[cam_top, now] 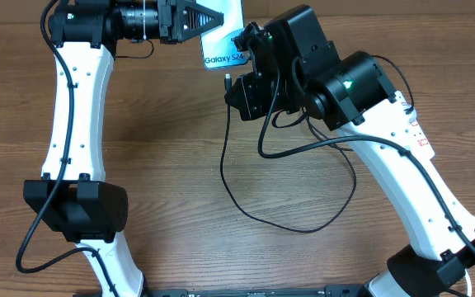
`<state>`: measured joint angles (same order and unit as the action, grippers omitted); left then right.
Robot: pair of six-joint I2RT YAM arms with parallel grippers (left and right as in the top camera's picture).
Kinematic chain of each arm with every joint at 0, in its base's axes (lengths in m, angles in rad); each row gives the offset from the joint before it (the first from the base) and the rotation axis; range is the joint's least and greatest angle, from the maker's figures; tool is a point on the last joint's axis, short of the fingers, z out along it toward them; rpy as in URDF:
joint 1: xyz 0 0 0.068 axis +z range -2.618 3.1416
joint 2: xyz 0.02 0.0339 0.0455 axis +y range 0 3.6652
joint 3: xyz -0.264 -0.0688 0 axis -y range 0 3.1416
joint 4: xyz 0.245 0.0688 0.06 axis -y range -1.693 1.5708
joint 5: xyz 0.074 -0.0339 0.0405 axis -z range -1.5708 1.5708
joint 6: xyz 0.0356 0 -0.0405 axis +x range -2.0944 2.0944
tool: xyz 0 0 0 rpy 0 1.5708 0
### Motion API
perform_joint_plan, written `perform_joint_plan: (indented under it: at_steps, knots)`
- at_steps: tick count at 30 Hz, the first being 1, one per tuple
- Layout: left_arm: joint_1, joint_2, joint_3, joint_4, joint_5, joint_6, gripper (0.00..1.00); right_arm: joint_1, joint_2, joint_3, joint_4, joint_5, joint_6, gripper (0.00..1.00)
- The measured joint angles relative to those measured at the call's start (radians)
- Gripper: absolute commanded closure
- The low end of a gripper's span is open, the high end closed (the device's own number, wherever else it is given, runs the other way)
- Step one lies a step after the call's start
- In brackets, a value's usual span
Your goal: Plug charger to phone and switch on socket
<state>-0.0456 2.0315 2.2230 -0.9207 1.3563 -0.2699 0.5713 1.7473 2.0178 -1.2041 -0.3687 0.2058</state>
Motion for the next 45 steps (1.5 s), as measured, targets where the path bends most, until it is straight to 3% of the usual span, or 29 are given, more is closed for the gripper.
perform_joint_plan:
  at_steps: [39, 42, 45]
  knots:
    - [0.000, 0.000, 0.000, 0.000, 0.055, 0.042, 0.96, 0.000, 0.000, 0.000, 0.003, 0.009, 0.030, 0.96]
    - [0.000, 0.000, 0.000, -0.020, -0.011, 0.034, 0.96, 0.000, 0.000, 0.000, -0.001, 0.011, 0.039, 0.96]
    - [0.000, 0.000, 0.000, -0.091, -0.180, 0.001, 0.96, 0.000, 0.000, 0.000, -0.002, 0.011, 0.046, 0.96]
